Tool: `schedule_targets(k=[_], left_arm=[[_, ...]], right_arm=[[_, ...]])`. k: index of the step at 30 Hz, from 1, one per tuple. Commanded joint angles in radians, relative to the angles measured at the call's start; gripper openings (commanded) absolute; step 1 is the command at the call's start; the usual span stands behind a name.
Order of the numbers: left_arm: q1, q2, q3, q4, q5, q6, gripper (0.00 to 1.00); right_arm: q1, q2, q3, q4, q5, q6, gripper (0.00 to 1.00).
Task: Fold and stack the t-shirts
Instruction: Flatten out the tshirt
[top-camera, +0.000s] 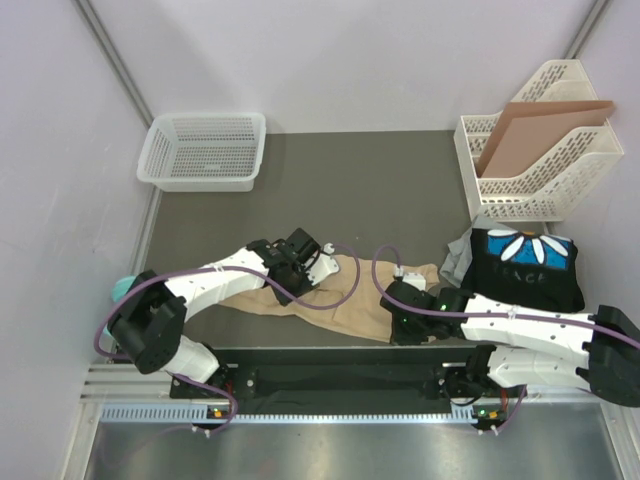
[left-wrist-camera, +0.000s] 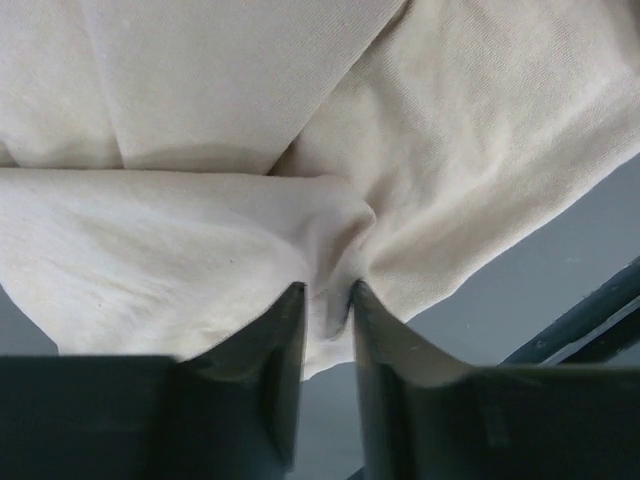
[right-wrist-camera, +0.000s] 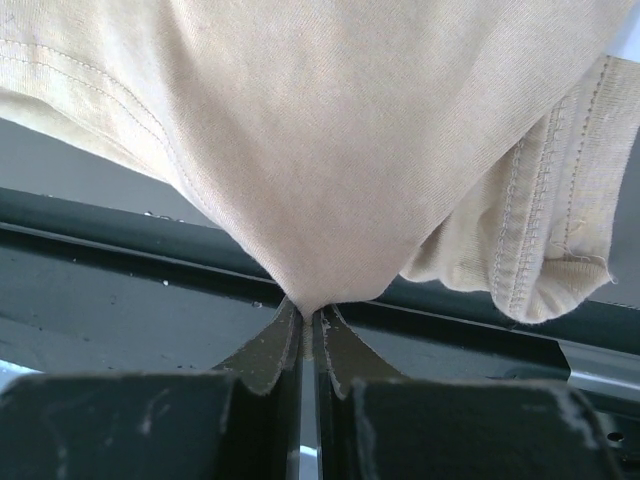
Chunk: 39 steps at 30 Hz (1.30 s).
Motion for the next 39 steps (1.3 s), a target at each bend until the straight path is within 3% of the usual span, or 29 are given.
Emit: schedule_targets(k=[1,2,4,9,15,20,23,27,30,34,39], left_arm=[[0.004,-0.007,-0.002,0.014,0.012,-0.006,0.39],[0.004,0.003,-0.003,0.014,0.012,-0.006,0.44],[0.004,0.013,-0.007,0.014,0.041,-0.004,0.42],[0.004,0.002,0.007,0.019,0.033,-0.004,0.00],[0.005,-0.018,0.006,0.022,0.024,0.004,0.00],[0.025,-0.092,0.084,-0.009,-0.129,0.055,0.00],[0.099,-0.167,0.198,0.002,-0.235,0.134,0.00],[0.319,-0.207,0.418,-0.021,-0.261,0.160,0.00],[0.418,-0.248,0.532,-0.037,-0.286,0.172,0.00],[0.438,-0.360,0.651,-0.044,-0.332,0.191,0.00],[0.438,-0.427,0.895,-0.150,-0.352,0.183,0.00]], right_arm=[[-0.007,0.004,0.011,0.011,0.014,0.009,0.00],[-0.007,0.002,0.010,0.016,0.015,0.011,0.00],[-0.007,-0.001,0.007,0.016,0.014,0.011,0.00],[-0.007,-0.004,-0.001,0.021,0.009,0.015,0.00],[-0.007,-0.008,0.013,0.011,0.012,0.012,0.00],[-0.007,-0.016,0.140,-0.122,0.106,-0.046,0.00],[-0.013,-0.004,0.316,-0.252,0.231,-0.106,0.00],[-0.015,0.015,0.607,-0.396,0.412,-0.155,0.00],[-0.015,0.006,0.789,-0.514,0.584,-0.182,0.00],[-0.012,-0.033,0.996,-0.561,0.703,-0.253,0.00],[-0.010,-0.122,1.224,-0.478,0.671,-0.423,0.00]])
